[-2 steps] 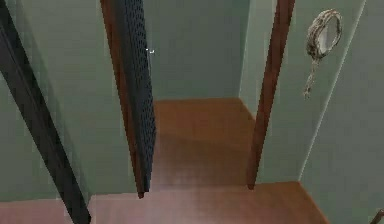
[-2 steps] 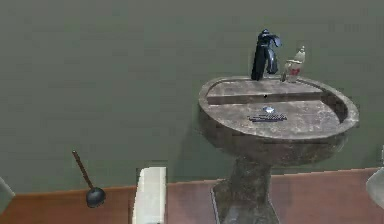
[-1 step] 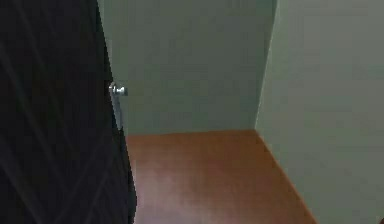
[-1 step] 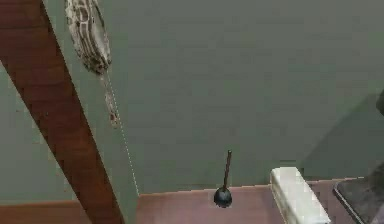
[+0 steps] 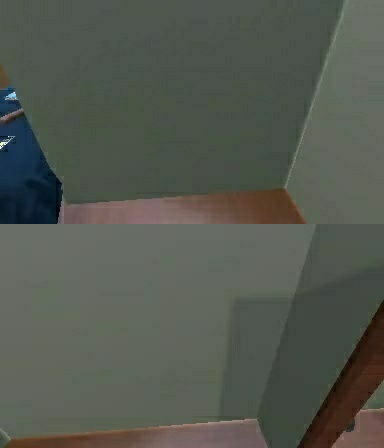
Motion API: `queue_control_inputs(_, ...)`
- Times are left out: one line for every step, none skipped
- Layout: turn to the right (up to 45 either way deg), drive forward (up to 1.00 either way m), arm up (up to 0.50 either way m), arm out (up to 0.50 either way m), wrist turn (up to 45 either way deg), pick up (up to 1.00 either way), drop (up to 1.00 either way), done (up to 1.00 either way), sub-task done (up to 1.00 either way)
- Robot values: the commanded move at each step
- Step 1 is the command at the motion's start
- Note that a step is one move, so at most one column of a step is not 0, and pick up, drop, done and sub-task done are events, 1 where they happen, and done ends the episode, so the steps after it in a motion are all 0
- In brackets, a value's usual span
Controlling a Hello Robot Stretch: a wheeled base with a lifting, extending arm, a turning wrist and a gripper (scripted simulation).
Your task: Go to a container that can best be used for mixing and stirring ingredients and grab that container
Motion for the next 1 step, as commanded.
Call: queue_control_inputs(0.0,0.3,0.0,0.0,0.0,0.0,0.0,0.0,0.0)
